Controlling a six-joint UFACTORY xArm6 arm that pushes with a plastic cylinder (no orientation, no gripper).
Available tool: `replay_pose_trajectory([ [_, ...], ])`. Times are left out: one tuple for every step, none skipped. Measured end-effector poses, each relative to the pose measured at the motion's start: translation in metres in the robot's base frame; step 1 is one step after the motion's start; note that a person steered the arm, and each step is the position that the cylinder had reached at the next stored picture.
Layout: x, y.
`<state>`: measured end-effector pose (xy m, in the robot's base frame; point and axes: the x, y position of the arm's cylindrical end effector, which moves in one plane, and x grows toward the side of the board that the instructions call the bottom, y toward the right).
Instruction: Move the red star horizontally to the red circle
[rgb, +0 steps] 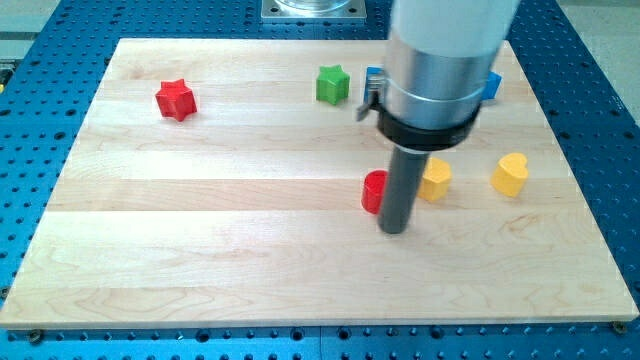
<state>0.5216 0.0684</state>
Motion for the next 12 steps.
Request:
replay_pose_trajectory([
  [-0.003,-0.006],
  [-0.012,0.003],
  [0.009,-0.025],
  [-0.018,-0.168],
  [-0.067,-0.318],
  [-0.141,-0.369],
  [-0.198,-0.313],
  [-0.203,-0.191],
  [-0.132,-0.157],
  [-0.158,-0.166],
  [-0.137,-0.236],
  [-0.109,-0.151],
])
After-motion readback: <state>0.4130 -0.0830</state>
